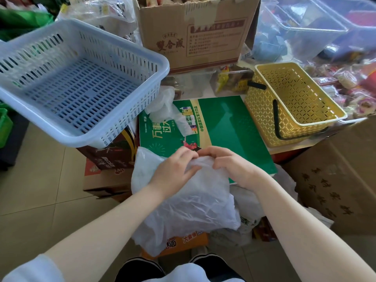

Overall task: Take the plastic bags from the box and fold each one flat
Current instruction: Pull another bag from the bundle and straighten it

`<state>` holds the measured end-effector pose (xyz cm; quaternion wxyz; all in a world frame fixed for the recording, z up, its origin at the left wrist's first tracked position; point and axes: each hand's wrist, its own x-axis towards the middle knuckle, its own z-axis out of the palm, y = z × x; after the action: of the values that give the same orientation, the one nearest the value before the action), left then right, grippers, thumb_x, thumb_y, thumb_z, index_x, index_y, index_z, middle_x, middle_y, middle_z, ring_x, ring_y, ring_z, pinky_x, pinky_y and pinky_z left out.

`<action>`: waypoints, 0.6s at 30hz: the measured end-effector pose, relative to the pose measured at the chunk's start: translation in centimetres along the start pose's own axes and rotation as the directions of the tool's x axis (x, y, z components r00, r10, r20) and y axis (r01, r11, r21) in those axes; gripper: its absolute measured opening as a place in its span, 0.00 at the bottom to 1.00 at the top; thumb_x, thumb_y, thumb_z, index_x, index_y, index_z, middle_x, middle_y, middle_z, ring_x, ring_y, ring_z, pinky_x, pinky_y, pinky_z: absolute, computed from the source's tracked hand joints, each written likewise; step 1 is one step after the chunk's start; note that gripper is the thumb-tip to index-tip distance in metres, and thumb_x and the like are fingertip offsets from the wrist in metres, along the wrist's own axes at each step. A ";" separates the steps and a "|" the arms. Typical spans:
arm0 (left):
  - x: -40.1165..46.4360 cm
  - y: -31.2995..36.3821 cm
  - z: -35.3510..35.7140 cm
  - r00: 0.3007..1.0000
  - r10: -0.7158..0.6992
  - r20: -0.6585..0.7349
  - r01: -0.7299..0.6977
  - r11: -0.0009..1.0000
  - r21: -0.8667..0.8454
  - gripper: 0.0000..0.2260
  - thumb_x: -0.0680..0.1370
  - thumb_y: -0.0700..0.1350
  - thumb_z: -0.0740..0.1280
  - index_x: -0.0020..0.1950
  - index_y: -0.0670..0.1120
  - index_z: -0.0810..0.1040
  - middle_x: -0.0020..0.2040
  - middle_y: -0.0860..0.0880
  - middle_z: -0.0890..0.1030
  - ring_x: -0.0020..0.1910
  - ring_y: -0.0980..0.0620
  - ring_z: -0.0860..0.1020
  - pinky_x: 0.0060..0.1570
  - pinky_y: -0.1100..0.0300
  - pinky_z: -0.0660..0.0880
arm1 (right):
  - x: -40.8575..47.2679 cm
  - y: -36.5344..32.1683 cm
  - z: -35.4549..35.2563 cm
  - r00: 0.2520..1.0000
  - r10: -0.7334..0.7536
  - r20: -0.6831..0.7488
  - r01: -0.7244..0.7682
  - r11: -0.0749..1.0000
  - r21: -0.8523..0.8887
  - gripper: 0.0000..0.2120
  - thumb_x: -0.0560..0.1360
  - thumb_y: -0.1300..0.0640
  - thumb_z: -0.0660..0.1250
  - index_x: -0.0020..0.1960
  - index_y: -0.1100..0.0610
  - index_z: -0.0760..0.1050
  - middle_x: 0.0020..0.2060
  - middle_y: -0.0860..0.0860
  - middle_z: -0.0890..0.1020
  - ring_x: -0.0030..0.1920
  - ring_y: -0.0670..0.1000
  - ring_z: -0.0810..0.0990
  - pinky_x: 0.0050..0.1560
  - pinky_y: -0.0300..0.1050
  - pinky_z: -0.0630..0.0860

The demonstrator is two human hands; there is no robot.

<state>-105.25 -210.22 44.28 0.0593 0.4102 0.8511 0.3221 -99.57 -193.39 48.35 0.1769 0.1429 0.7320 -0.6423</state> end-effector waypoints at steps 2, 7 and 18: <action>0.0 -0.4 -0.4 0.999 -0.008 -0.032 0.005 0.996 -0.087 0.16 0.76 0.56 0.61 0.49 0.43 0.76 0.44 0.51 0.77 0.42 0.51 0.75 0.39 0.55 0.74 | -0.3 0.3 -0.5 0.995 -0.010 -0.102 0.001 0.996 -0.087 0.18 0.67 0.69 0.62 0.55 0.59 0.77 0.50 0.58 0.80 0.51 0.56 0.79 0.54 0.54 0.75; -1.5 -1.8 0.1 0.982 -0.076 0.173 0.111 0.974 -0.200 0.15 0.72 0.55 0.68 0.49 0.45 0.76 0.40 0.50 0.78 0.38 0.52 0.74 0.40 0.57 0.70 | 0.0 1.6 -0.8 0.899 -0.210 -0.385 -0.022 0.856 -0.517 0.03 0.69 0.62 0.71 0.42 0.61 0.80 0.32 0.52 0.79 0.34 0.51 0.75 0.35 0.38 0.72; 0.5 1.2 -1.5 0.983 -0.173 0.054 0.174 0.819 -0.547 0.09 0.78 0.45 0.63 0.38 0.48 0.71 0.29 0.57 0.67 0.29 0.60 0.63 0.31 0.66 0.61 | -0.4 2.0 0.8 0.950 -0.296 -0.104 0.287 0.954 -0.092 0.18 0.66 0.49 0.73 0.52 0.51 0.71 0.51 0.46 0.77 0.53 0.43 0.76 0.56 0.41 0.72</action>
<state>-105.31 -210.08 46.28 0.2042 0.2970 0.7564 0.5458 -98.28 -193.94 46.67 0.0424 0.0637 0.7780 -0.6235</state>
